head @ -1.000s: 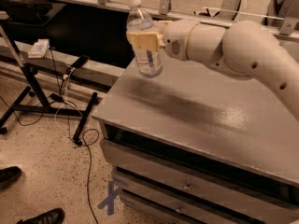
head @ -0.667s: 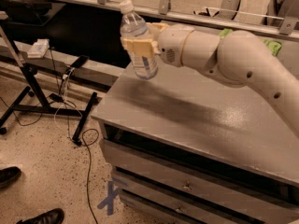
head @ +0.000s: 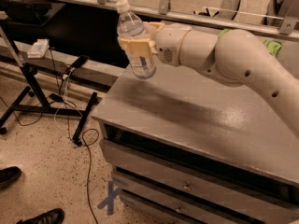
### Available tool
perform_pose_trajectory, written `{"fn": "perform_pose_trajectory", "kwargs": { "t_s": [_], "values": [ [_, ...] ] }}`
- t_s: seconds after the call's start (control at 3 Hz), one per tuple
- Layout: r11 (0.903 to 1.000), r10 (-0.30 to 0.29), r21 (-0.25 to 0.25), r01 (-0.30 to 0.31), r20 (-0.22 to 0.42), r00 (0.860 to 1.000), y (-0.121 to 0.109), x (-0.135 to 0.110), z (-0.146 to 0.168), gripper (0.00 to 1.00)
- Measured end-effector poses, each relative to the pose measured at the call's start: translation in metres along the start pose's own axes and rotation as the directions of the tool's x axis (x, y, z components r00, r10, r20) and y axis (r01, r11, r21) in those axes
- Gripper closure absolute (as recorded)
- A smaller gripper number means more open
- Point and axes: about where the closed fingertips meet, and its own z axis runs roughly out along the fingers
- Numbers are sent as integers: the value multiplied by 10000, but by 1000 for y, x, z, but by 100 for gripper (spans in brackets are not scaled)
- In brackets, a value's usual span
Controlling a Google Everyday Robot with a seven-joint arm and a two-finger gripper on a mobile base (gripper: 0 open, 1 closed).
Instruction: Place blue plastic bottle upright
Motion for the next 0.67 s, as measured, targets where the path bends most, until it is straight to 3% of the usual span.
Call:
{"fn": "perform_pose_trajectory", "kwargs": {
  "t_s": [0.67],
  "values": [
    [9925,1038,520,-1103,1142,9880,9,3,-10,100]
  ]
}}
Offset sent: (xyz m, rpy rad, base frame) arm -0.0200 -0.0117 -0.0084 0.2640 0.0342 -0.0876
